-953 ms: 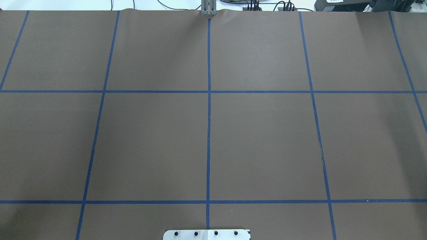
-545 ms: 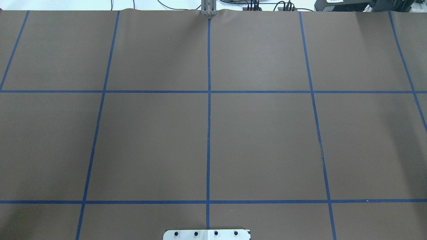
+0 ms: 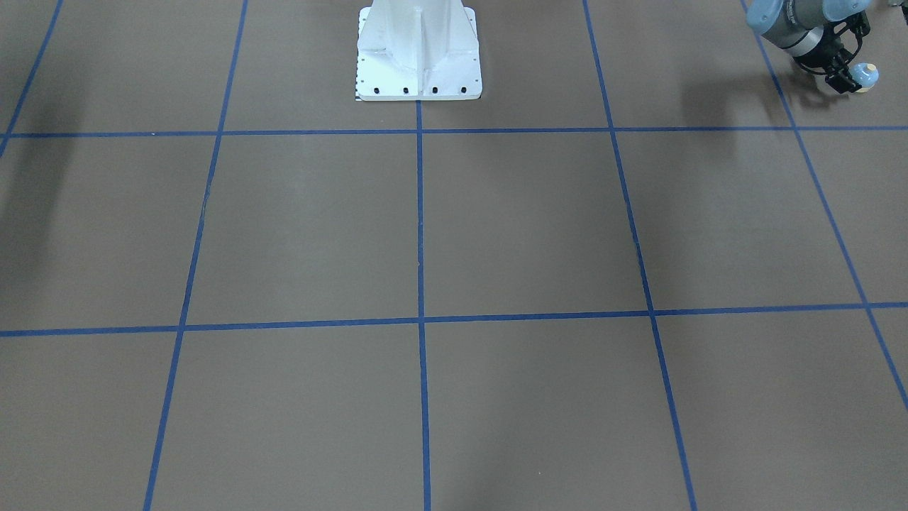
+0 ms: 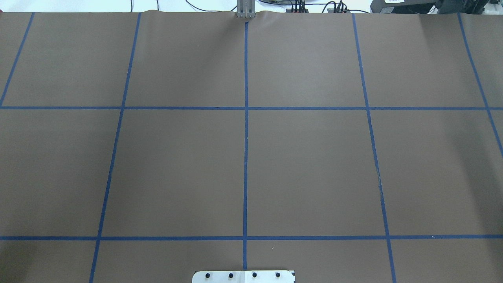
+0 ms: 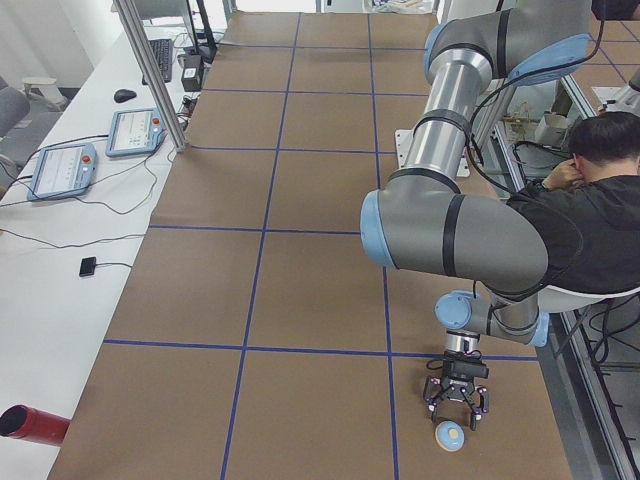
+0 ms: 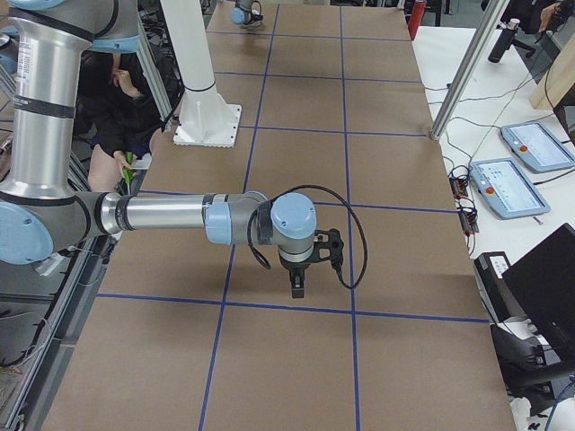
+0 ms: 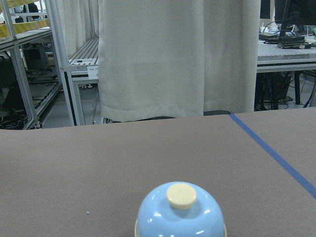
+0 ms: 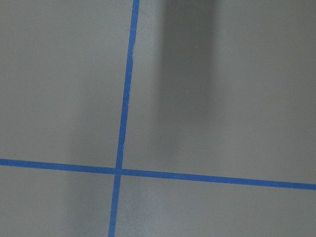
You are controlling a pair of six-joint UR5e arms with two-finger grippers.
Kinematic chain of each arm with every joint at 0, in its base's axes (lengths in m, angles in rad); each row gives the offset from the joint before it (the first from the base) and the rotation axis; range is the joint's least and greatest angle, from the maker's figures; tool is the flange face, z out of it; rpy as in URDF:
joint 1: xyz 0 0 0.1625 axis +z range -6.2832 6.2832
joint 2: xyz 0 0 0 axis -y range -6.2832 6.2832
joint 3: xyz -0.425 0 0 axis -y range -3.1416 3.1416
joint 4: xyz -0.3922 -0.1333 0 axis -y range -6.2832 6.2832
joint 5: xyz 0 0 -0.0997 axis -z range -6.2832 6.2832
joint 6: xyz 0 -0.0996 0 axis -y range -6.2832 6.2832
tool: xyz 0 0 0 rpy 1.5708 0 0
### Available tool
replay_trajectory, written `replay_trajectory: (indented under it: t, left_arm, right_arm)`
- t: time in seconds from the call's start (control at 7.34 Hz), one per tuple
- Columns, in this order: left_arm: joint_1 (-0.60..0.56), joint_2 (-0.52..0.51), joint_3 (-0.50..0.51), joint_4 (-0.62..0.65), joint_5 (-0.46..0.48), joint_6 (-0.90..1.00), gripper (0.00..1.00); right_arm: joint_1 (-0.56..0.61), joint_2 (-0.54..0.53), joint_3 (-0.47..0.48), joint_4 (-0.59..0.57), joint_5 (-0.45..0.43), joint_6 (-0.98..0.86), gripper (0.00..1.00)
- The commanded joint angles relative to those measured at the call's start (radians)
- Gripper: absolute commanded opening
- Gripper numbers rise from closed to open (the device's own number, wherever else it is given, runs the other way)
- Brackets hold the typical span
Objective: Place and press bell with both arms
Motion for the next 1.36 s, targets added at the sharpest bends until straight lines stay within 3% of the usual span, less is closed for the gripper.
replay_trajectory:
  t: [0.0, 0.54, 0.68, 0.95, 1.09, 1.23]
  left_arm:
    - [0.002, 0.0, 0.035, -0.033, 0.001, 0.001, 1.0]
    - [0.021, 0.002, 0.058, -0.045, 0.001, 0.001, 0.99]
    - [0.024, 0.002, 0.06, -0.045, 0.001, -0.001, 0.9]
    - [0.047, 0.002, 0.06, -0.044, -0.001, -0.022, 0.26]
    - [0.062, 0.002, 0.06, -0.045, -0.001, -0.03, 0.01]
    - [0.088, 0.002, 0.059, -0.048, -0.018, -0.057, 0.0]
  right_arm:
    - [0.0, -0.007, 0.008, 0.0, 0.0, 0.0, 1.0]
    - [0.0, -0.007, 0.013, 0.0, 0.0, 0.0, 1.0]
    - [0.0, -0.007, 0.014, 0.0, 0.0, 0.0, 1.0]
    - [0.0, -0.007, 0.014, 0.0, 0.0, 0.0, 1.0]
    - [0.0, -0.007, 0.014, 0.0, 0.0, 0.0, 1.0]
    - [0.0, -0.007, 0.014, 0.0, 0.0, 0.0, 1.0]
